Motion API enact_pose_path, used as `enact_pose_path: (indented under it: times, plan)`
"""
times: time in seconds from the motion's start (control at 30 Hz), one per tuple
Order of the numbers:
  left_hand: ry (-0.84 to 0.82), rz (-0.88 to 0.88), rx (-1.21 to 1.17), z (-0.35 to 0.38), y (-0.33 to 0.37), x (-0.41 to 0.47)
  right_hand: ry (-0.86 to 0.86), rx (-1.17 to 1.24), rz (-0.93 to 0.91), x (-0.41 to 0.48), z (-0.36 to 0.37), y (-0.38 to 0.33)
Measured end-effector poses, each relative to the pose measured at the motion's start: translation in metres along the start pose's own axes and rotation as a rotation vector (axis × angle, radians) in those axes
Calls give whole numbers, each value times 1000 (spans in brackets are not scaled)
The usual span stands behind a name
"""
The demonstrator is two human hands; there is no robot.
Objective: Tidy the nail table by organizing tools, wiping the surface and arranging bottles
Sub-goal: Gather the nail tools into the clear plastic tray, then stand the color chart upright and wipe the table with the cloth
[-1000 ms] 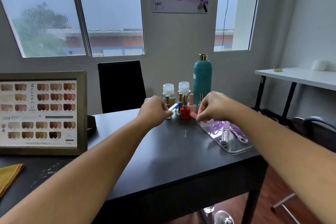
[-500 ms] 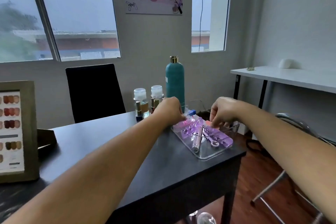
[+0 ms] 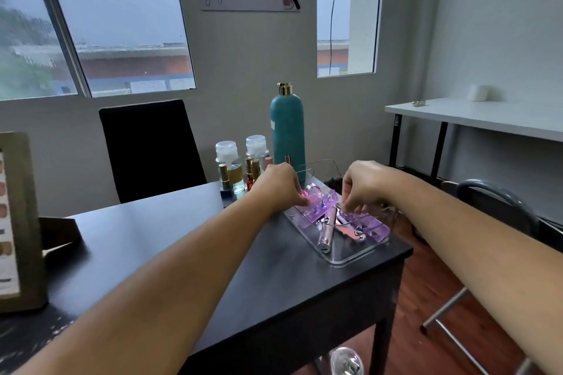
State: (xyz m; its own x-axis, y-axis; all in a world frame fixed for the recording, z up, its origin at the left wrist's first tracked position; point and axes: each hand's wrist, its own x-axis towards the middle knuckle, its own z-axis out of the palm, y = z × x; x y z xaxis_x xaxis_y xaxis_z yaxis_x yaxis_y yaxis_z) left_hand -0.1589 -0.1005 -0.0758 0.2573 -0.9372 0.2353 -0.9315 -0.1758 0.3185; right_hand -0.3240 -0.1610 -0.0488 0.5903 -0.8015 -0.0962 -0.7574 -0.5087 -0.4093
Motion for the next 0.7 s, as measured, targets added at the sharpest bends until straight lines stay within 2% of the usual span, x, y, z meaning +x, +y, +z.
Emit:
enact_pose_path:
  times: [0.3, 0.57, 0.7]
  plan:
    - [178, -15, -23, -45, -12, -29, 217, 45, -121, -9, -10, -38]
    - [352, -114, -65, -111, -78, -118, 318, 168, -438, -35, 22, -137]
    - [445, -185, -49, -127, -137, -187, 253, 239, -611, -45, 64, -197]
